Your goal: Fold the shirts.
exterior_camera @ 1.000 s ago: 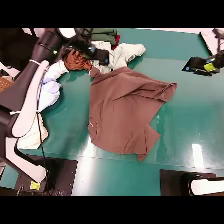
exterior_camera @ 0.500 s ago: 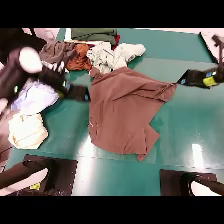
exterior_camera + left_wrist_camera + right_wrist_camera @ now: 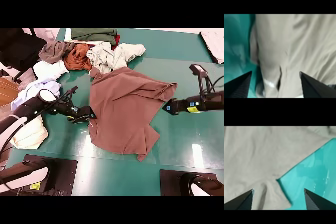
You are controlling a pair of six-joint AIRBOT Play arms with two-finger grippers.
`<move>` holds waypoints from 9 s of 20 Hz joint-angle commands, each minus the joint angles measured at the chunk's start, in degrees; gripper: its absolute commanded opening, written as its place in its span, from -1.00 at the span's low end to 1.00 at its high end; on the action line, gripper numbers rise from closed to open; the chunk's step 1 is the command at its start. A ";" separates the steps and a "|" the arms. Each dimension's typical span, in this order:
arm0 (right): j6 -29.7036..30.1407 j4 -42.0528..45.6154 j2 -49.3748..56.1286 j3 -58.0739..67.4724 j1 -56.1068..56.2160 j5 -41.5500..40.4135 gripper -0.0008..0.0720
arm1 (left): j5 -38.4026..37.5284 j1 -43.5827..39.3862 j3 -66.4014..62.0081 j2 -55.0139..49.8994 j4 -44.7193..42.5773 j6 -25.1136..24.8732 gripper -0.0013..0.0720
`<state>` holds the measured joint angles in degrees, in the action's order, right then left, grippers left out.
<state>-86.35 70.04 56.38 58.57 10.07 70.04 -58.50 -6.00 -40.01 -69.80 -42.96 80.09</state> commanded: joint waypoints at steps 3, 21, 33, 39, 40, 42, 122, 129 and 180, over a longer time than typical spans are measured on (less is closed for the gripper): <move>-1.31 0.02 -6.45 -3.76 -2.67 -1.57 0.95 | 6.29 0.20 0.66 -5.66 5.03 -4.48 0.45; 0.90 -0.09 3.43 -3.76 -12.74 0.24 0.95 | -2.75 0.22 -49.51 -23.47 -32.09 2.19 -0.79; 5.25 -7.61 3.06 -3.58 -12.68 -3.85 0.96 | -12.33 12.20 -21.88 4.70 -19.69 11.50 0.99; 5.62 -7.54 0.46 -3.58 -10.45 -4.00 0.95 | -0.98 17.05 7.89 11.87 -0.09 6.84 0.94; 5.60 -7.50 0.26 -3.56 -9.22 -4.00 0.95 | 1.36 17.05 8.04 10.93 1.92 5.95 0.94; 5.60 -7.43 0.20 -3.56 -6.91 -3.98 0.95 | 3.21 17.05 8.04 7.39 4.87 3.26 0.94; -3.54 7.19 15.93 48.59 -25.20 9.55 -0.89 | -4.85 14.14 -42.14 9.92 1.84 -3.98 -0.91; -4.68 11.32 37.03 40.74 -20.61 3.13 -0.89 | 14.19 4.92 -29.22 -11.06 1.42 -17.35 -0.90; 0.09 -1.33 14.23 1.46 -32.59 9.40 0.96 | -1.36 6.43 14.43 7.98 2.16 0.48 0.77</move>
<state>-86.30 68.62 70.67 60.10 -22.52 79.64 -63.18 3.90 -26.37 -60.62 -43.81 80.73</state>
